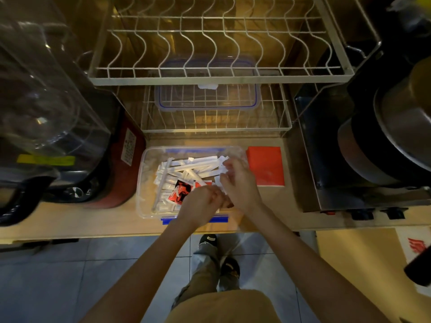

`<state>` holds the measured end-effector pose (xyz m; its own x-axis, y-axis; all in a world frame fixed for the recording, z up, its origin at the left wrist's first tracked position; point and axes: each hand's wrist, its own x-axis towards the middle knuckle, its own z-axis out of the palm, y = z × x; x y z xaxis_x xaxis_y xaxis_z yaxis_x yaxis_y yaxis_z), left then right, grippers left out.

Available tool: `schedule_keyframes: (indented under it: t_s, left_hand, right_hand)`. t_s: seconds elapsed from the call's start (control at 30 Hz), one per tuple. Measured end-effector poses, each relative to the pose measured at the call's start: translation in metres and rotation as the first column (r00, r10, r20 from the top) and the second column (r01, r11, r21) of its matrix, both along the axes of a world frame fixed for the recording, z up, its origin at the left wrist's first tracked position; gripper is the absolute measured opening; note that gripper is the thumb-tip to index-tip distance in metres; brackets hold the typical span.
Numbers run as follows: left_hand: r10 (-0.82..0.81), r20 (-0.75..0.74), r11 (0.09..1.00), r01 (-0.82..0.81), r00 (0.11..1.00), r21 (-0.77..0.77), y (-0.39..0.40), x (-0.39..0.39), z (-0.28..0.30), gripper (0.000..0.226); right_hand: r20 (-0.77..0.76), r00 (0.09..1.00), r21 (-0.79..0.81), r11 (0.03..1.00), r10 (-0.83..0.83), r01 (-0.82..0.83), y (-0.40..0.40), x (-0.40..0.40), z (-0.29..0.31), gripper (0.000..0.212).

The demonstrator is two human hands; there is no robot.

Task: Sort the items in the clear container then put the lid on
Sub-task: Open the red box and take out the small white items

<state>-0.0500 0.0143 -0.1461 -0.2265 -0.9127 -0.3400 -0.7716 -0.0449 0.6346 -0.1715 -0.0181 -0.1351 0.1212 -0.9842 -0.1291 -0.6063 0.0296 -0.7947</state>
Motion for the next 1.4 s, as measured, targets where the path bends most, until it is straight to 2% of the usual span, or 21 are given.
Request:
schedule_keyframes:
  t_s: [0.1, 0.27, 0.43, 0.53, 0.73, 0.8, 0.97, 1.07, 1.2, 1.3, 1.4]
  left_hand:
    - [0.102, 0.059, 0.995, -0.1, 0.993, -0.027, -0.007, 0.02, -0.001, 0.022]
    - [0.184, 0.201, 0.983, -0.178, 0.962, -0.048, -0.014, 0.042, -0.011, 0.03]
    - [0.167, 0.309, 0.986, -0.161, 0.936, -0.044, -0.012, 0.047, -0.022, 0.037]
    - [0.085, 0.326, 0.996, -0.088, 0.942, -0.006, -0.02, 0.054, -0.028, 0.04]
    - [-0.012, 0.355, 1.0, 0.001, 0.935, 0.031, -0.021, 0.047, -0.028, 0.047]
    - [-0.017, 0.342, 1.0, 0.01, 0.939, 0.021, -0.025, 0.046, -0.027, 0.046]
    - [-0.01, 0.286, 0.998, 0.027, 0.958, -0.057, -0.042, 0.034, -0.015, 0.026]
    - [-0.043, 0.228, 0.994, 0.064, 0.973, -0.085, -0.054, 0.023, -0.013, 0.026]
    - [-0.097, 0.138, 0.989, 0.111, 0.986, -0.099, -0.07, 0.005, -0.014, 0.028]
    - [-0.128, 0.148, 0.979, 0.149, 0.981, -0.142, -0.078, -0.009, -0.019, 0.029]
    - [-0.155, 0.209, 0.976, 0.183, 0.966, -0.12, -0.087, -0.018, -0.025, 0.031]
  right_hand:
    - [-0.086, 0.996, 0.097, 0.995, -0.016, 0.025, -0.001, 0.014, -0.014, 0.034]
    - [-0.32, 0.947, 0.16, 0.983, -0.033, 0.088, 0.001, 0.02, -0.038, 0.04]
    - [-0.501, 0.865, 0.176, 0.98, 0.009, 0.092, 0.006, 0.022, -0.048, 0.047]
    - [-0.485, 0.874, 0.215, 0.963, -0.04, 0.163, 0.002, 0.03, -0.049, 0.047]
    - [-0.449, 0.893, 0.243, 0.966, 0.037, 0.083, 0.001, 0.025, -0.037, 0.044]
    - [-0.406, 0.914, 0.242, 0.966, 0.016, 0.09, 0.001, 0.024, -0.03, 0.042]
    - [-0.306, 0.948, 0.235, 0.958, -0.09, 0.167, -0.004, 0.019, -0.003, 0.035]
    - [-0.132, 0.966, 0.203, 0.948, -0.221, 0.245, -0.005, 0.006, 0.011, 0.032]
    - [0.067, 0.909, 0.113, 0.908, -0.411, 0.402, -0.007, -0.024, 0.015, 0.033]
    - [0.056, 0.875, 0.067, 0.877, -0.48, 0.476, -0.012, -0.047, 0.007, 0.038]
    - [0.005, 0.873, 0.074, 0.87, -0.489, 0.487, -0.021, -0.066, -0.006, 0.044]
